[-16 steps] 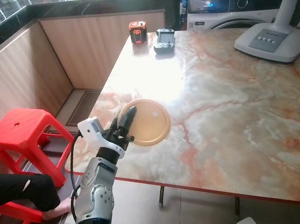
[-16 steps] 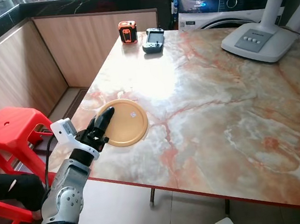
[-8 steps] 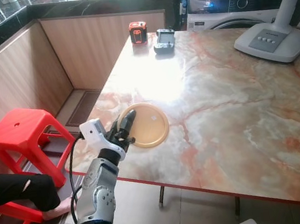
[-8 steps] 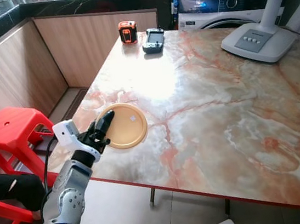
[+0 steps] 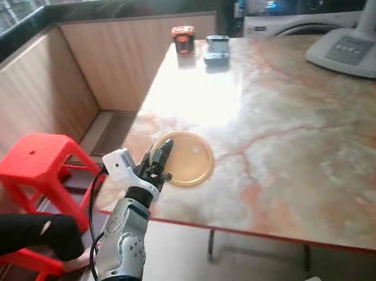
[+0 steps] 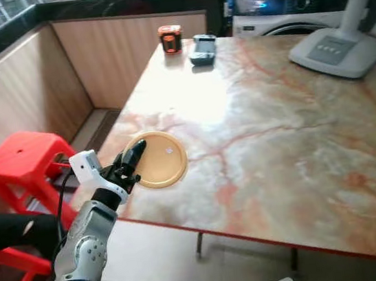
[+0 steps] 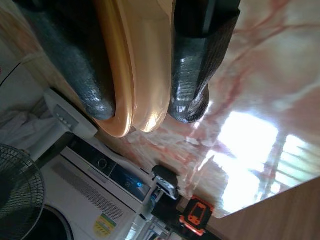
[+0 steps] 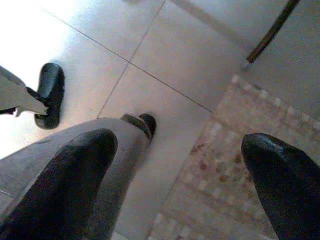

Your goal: Restocking fridge

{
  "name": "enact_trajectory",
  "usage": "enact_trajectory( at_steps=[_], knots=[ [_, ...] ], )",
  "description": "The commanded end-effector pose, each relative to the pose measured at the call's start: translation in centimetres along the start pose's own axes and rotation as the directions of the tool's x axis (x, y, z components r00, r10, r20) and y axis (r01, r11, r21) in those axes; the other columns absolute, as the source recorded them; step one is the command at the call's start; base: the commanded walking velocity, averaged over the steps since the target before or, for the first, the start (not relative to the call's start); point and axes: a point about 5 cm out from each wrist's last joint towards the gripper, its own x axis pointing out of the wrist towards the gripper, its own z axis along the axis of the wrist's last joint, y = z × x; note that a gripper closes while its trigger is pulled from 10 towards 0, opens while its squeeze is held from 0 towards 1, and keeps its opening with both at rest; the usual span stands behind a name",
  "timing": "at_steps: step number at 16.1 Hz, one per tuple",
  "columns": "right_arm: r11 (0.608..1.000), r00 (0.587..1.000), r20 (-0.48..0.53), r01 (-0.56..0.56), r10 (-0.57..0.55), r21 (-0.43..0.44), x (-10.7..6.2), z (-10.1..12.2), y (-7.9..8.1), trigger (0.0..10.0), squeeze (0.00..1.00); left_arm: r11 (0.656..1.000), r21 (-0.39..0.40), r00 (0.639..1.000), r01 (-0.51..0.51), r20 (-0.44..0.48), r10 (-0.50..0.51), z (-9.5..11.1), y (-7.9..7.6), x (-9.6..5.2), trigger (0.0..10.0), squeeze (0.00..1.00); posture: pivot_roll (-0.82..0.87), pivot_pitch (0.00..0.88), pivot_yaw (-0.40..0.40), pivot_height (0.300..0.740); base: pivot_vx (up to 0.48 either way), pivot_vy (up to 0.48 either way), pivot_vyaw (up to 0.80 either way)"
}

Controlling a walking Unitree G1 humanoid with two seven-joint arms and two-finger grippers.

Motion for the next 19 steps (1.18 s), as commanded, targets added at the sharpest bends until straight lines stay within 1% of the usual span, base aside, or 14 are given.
enact_trajectory(
  at_steps=[1, 8, 14, 19],
  knots=[
    [1.0, 1.0, 0.006, -0.003, 0.003, 0.013, 0.01, -0.12, 0.2, 10.0, 0.0, 1.0, 0.009, 0.999, 0.017, 0.033, -0.017, 0.95, -0.48, 0.22, 10.0, 0.0, -0.11, 0.0, 0.059, 0.74, 0.0, 0.386, 0.0],
    [0.999, 1.0, 0.0, 0.0, 0.0, 0.033, -0.04, -0.48, 0.28, 10.0, 0.0, 1.0, 0.005, 1.0, 0.019, 0.017, -0.019, 0.54, -0.49, 0.02, 10.0, 0.0, -0.11, 0.0, 0.062, 0.74, 0.0, 0.37, 0.0],
    [0.999, 1.0, 0.001, -0.005, 0.004, 0.044, -0.07, -0.59, 0.26, 10.0, 0.0, 1.0, 0.004, 1.0, 0.023, 0.017, -0.023, 0.45, -0.59, 0.32, 10.0, 0.0, -0.11, 0.0, 0.061, 0.74, 0.0, 0.358, 0.0],
    [0.999, 1.0, 0.006, -0.006, 0.006, 0.04, -0.07, -0.29, -0.01, 10.0, 0.0, 1.0, 0.007, 0.999, 0.018, 0.032, -0.019, 0.79, -0.67, 0.59, 10.0, 0.0, -0.1, 0.0, 0.041, 0.74, 0.0, 0.355, 0.0]
  ],
)
